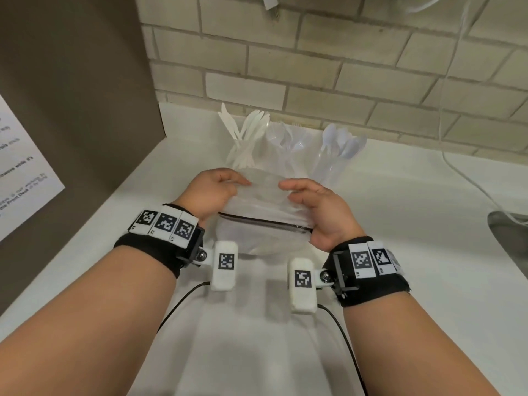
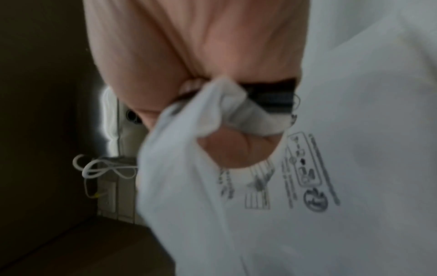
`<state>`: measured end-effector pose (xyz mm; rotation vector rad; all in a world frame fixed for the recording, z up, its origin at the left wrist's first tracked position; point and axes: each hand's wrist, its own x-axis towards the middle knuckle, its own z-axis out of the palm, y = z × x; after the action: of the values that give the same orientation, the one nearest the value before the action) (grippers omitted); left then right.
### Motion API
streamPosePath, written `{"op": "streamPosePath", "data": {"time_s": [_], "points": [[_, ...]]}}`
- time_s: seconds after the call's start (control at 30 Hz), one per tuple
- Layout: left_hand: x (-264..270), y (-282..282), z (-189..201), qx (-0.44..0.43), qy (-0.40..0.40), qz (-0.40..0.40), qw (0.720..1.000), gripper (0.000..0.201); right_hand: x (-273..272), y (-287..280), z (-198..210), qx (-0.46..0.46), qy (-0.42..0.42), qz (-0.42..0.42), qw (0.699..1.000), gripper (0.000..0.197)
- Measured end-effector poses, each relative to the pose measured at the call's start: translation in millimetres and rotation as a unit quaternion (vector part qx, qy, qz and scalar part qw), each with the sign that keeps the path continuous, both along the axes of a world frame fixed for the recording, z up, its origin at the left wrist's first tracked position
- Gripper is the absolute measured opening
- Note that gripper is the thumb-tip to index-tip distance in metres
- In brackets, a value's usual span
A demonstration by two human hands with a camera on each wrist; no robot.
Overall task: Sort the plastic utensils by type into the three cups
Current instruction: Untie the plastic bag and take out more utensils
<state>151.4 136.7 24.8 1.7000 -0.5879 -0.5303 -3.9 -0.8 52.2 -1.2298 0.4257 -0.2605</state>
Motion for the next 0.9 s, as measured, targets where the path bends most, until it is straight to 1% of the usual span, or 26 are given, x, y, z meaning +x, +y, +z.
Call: {"op": "streamPosePath", "data": {"time_s": [0.03,0.07,0.13,0.17,0.2,0.23,0.27,0.3,0.33,0.37,0.4,0.43,0.47,0.5,0.53,0.57,0.6,0.63,0.67,0.7,0.73,0.77,0.8,0.83,0.87,0.9], "points": [[-1,0,2,0.044,-0.049,0.011,0.998,0.026,-1,3,1,-0.041,0.014,0.012,0.999,0.032],[-2,0,6,0.09,-0.104,-0.001,0.991,0.033,-1,5,2,-0.085,0.035,0.022,0.996,0.029],[-6,2,14,0.164,-0.188,-0.077,0.965,0.066,1,3,-1,-0.188,0.086,0.025,0.978,0.035],[-10,4,18,0.187,-0.204,-0.114,0.954,0.08,3,-1,-4,-0.268,0.115,0.009,0.957,0.042],[-13,5,21,0.205,-0.21,-0.146,0.945,0.091,5,-4,-7,-0.372,0.158,-0.018,0.914,0.046],[-15,6,21,0.222,-0.217,-0.166,0.936,0.098,5,-3,-8,-0.476,0.2,-0.052,0.855,0.048],[-17,7,20,0.239,-0.221,-0.177,0.929,0.103,4,0,-7,-0.556,0.214,-0.097,0.797,0.05],[-18,8,19,0.247,-0.224,-0.182,0.925,0.104,4,4,-6,-0.596,0.195,-0.135,0.767,0.053],[-20,7,19,0.246,-0.222,-0.177,0.927,0.103,5,8,-6,-0.602,0.158,-0.155,0.767,0.056],[-21,6,18,0.232,-0.211,-0.165,0.935,0.099,6,11,-7,-0.599,0.126,-0.15,0.776,0.056],[-22,4,17,0.199,-0.179,-0.144,0.953,0.094,8,14,-8,-0.592,0.12,-0.128,0.786,0.054],[-23,3,14,0.147,-0.115,-0.112,0.976,0.086,10,14,-10,-0.582,0.141,-0.098,0.795,0.051],[-24,2,11,0.079,-0.026,-0.073,0.994,0.075,11,13,-13,-0.565,0.166,-0.077,0.805,0.048],[-25,1,10,0.007,0.071,-0.038,0.997,0.064,13,10,-17,-0.541,0.181,-0.072,0.818,0.045],[-26,0,10,-0.056,0.165,-0.01,0.985,0.054,13,6,-20,-0.511,0.18,-0.08,0.837,0.042],[-27,0,10,-0.108,0.253,0.002,0.961,0.05,12,4,-22,-0.478,0.17,-0.091,0.857,0.04],[-27,1,9,-0.147,0.322,-0.002,0.935,0.049,12,3,-25,-0.454,0.166,-0.099,0.87,0.038],[-28,2,7,-0.169,0.362,-0.01,0.917,0.048,11,1,-27,-0.452,0.165,-0.11,0.87,0.036],[-29,2,6,-0.172,0.368,-0.018,0.914,0.045,10,3,-26,-0.497,0.175,-0.129,0.84,0.034],[-29,2,4,-0.158,0.35,-0.014,0.923,0.042,8,7,-23,-0.568,0.177,-0.154,0.789,0.031],[-30,1,2,-0.134,0.316,-0.01,0.939,0.042,7,11,-19,-0.634,0.139,-0.183,0.738,0.029],[-31,1,1,-0.111,0.281,-0.007,0.953,0.044,9,16,-14,-0.676,0.082,-0.188,0.708,0.028],[-31,0,0,-0.096,0.254,-0.007,0.962,0.048,11,19,-9,-0.7,0.049,-0.154,0.696,0.029],[-32,-1,1,-0.092,0.239,-0.011,0.967,0.051,12,20,-6,-0.713,0.064,-0.083,0.693,0.03],[-33,-1,1,-0.098,0.232,-0.016,0.968,0.053,12,21,-4,-0.721,0.126,-0.002,0.682,0.03],[-33,-1,2,-0.105,0.228,-0.017,0.968,0.053,12,18,-6,-0.725,0.195,0.058,0.658,0.028]]}}
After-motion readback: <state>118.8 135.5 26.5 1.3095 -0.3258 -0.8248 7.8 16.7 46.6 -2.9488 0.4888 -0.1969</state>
